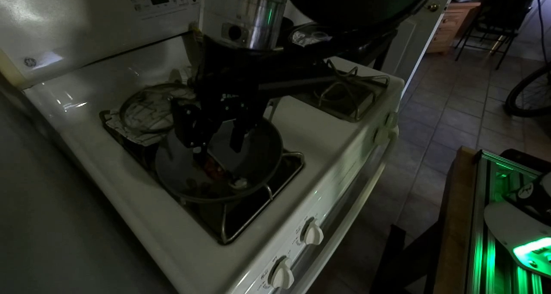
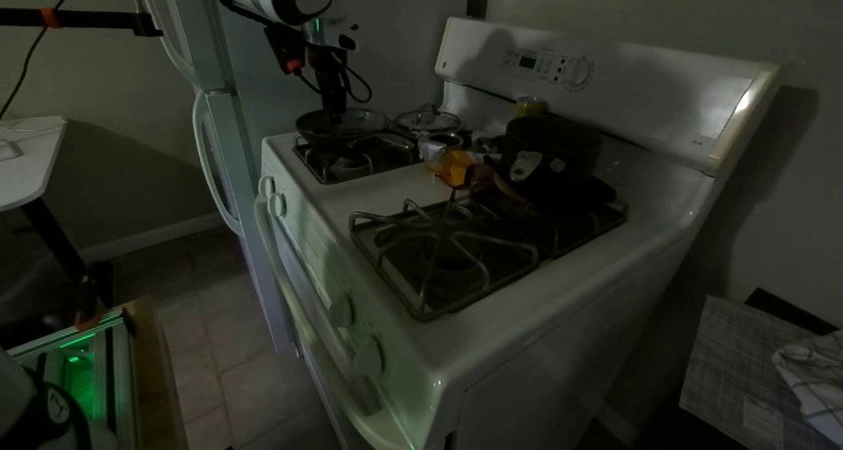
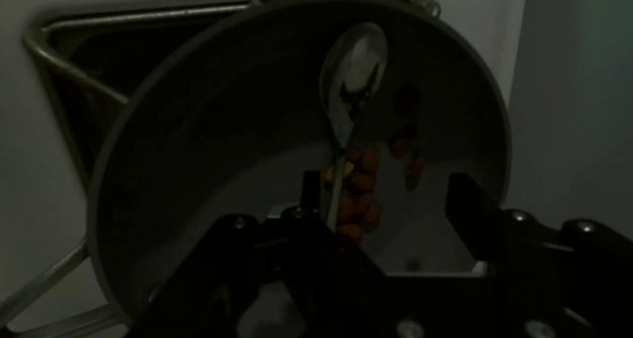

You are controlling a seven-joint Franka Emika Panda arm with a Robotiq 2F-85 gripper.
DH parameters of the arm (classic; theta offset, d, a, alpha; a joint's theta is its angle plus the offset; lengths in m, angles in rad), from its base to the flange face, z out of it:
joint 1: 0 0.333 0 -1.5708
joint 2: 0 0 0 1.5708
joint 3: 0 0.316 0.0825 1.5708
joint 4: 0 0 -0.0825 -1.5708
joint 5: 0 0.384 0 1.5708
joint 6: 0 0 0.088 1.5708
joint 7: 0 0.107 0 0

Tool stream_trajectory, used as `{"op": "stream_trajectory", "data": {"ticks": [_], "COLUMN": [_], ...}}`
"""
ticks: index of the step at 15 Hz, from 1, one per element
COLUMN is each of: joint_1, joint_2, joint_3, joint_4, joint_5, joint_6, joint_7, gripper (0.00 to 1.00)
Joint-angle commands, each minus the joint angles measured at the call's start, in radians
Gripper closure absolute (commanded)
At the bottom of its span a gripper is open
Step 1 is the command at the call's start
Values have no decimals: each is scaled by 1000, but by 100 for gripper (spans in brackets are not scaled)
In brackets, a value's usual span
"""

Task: Pick up the spoon from the gray pan on the left and place it in the black pot to the right

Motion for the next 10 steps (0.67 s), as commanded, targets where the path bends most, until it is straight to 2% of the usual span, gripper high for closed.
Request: {"op": "stream_trajectory", "data": {"ticks": [1, 4, 6, 7, 9, 10], "joint_1": [44, 61, 73, 79, 91, 96], "joint_2": [48, 71, 86, 92, 101, 102], "joint_3": [-40, -60, -67, -71, -75, -77], "joint_4": [31, 43, 52, 55, 60, 59], "joint_5": [-76, -111, -130, -135, -147, -152], "joint_6": [23, 18, 13, 11, 5, 5], "joint_7": [72, 87, 99, 104, 120, 126], "gripper": [31, 47, 53, 59, 55, 59]}}
